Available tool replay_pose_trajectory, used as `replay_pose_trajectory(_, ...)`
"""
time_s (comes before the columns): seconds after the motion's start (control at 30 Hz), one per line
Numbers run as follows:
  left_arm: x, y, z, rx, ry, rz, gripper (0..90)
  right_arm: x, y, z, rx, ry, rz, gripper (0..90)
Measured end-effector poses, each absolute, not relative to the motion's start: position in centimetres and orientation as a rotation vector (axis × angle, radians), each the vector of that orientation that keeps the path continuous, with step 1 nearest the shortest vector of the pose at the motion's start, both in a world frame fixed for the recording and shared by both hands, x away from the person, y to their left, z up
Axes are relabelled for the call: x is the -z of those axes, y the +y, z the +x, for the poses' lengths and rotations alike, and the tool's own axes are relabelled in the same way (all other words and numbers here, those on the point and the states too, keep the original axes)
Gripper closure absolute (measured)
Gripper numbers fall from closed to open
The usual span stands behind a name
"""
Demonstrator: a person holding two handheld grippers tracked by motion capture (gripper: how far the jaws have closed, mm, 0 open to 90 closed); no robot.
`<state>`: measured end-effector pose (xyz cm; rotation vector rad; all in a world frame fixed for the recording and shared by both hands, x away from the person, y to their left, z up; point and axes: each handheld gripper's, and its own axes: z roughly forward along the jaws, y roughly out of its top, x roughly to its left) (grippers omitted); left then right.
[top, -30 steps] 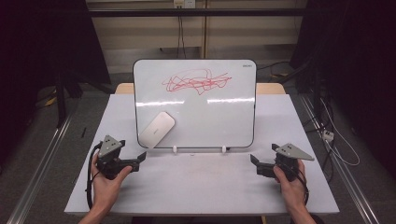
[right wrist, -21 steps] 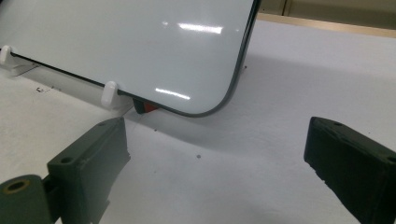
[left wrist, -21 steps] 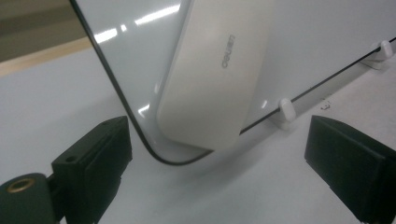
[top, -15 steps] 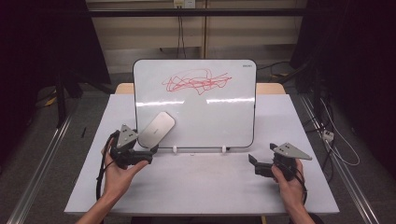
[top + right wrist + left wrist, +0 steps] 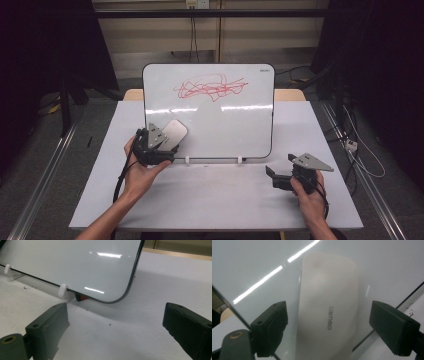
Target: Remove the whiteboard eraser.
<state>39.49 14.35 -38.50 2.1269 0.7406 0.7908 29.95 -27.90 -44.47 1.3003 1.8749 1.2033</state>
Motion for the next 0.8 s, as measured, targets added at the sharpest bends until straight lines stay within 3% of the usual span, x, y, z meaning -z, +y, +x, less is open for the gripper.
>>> replay_pose_trajectory(0.8,39.7,12.9,40.2,-0.9,0.75,2.211,25.9,44.4,-27.8,29.9,-1.212,1.887,1.291,6.2)
